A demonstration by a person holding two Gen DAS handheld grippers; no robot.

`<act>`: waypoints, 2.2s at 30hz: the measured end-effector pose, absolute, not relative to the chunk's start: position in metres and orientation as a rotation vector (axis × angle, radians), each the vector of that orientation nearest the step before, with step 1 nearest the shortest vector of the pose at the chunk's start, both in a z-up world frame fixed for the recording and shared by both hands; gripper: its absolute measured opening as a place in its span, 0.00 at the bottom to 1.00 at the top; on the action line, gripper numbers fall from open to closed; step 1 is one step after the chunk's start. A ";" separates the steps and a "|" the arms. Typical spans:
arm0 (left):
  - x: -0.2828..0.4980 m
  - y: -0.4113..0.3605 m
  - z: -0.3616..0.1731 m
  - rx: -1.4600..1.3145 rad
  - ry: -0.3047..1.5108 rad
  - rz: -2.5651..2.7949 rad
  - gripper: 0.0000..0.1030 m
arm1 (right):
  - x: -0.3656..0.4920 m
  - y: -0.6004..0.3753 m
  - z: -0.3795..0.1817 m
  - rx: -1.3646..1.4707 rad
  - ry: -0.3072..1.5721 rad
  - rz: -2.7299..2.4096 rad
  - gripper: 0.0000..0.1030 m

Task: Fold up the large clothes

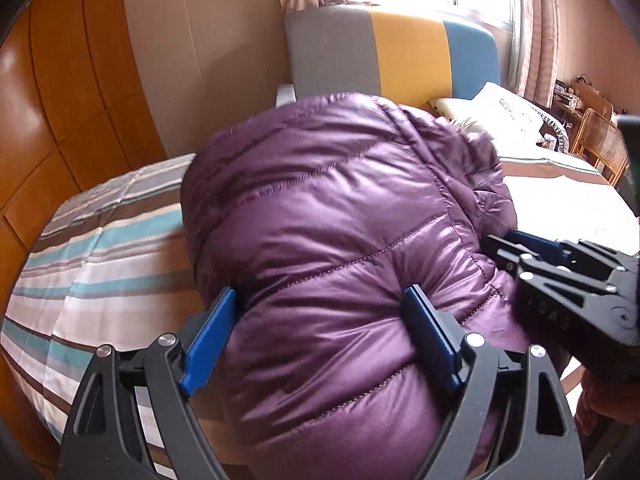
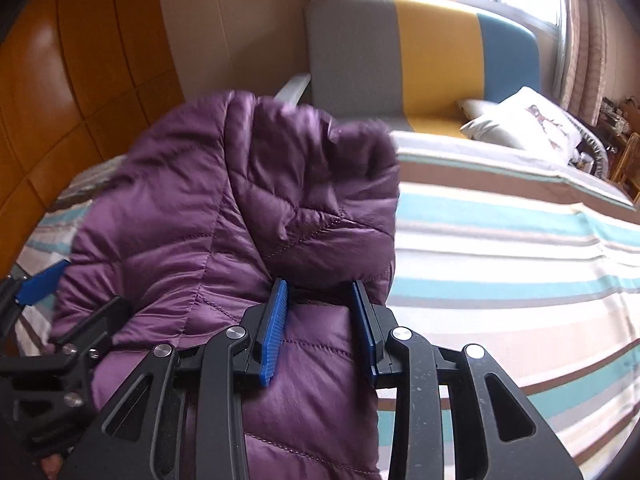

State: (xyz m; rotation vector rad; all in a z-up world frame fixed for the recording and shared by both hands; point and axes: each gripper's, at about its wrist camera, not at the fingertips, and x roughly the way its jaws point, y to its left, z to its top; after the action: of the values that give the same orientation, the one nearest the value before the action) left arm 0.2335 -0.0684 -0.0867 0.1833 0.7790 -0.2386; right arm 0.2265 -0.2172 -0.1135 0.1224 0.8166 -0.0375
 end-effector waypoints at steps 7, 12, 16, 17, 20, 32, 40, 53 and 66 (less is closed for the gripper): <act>0.228 -0.064 -0.083 0.182 0.789 -0.233 0.83 | 0.217 -0.224 -0.102 0.164 0.795 -0.033 0.31; 0.205 -0.047 -0.073 0.102 0.783 -0.228 0.98 | 0.185 -0.231 -0.085 0.217 0.738 -0.012 0.51; 0.180 -0.035 -0.067 0.060 0.761 -0.190 0.98 | 0.157 -0.226 -0.078 0.199 0.726 0.015 0.58; 0.174 -0.032 -0.066 0.047 0.758 -0.187 0.98 | 0.152 -0.226 -0.077 0.195 0.727 0.019 0.58; 0.161 -0.024 -0.062 0.005 0.779 -0.139 0.98 | 0.128 -0.219 -0.075 0.179 0.720 0.023 0.71; 0.098 -0.008 -0.059 0.036 0.754 -0.097 0.98 | 0.076 -0.212 -0.058 0.140 0.653 -0.045 0.95; 0.078 0.004 -0.053 0.021 0.732 -0.093 0.98 | 0.063 -0.204 -0.058 0.121 0.664 -0.048 0.95; 0.072 0.009 -0.047 0.024 0.697 -0.077 0.98 | 0.055 -0.195 -0.052 0.067 0.642 -0.067 0.95; 0.069 0.007 -0.045 0.024 0.694 -0.086 0.98 | 0.053 -0.196 -0.045 0.068 0.634 -0.063 0.95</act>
State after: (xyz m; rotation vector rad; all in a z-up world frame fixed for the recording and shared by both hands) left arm 0.0686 0.0071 -0.0445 0.0242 0.6937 -0.0857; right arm 0.0531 -0.1956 -0.0454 0.0679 0.6338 -0.0634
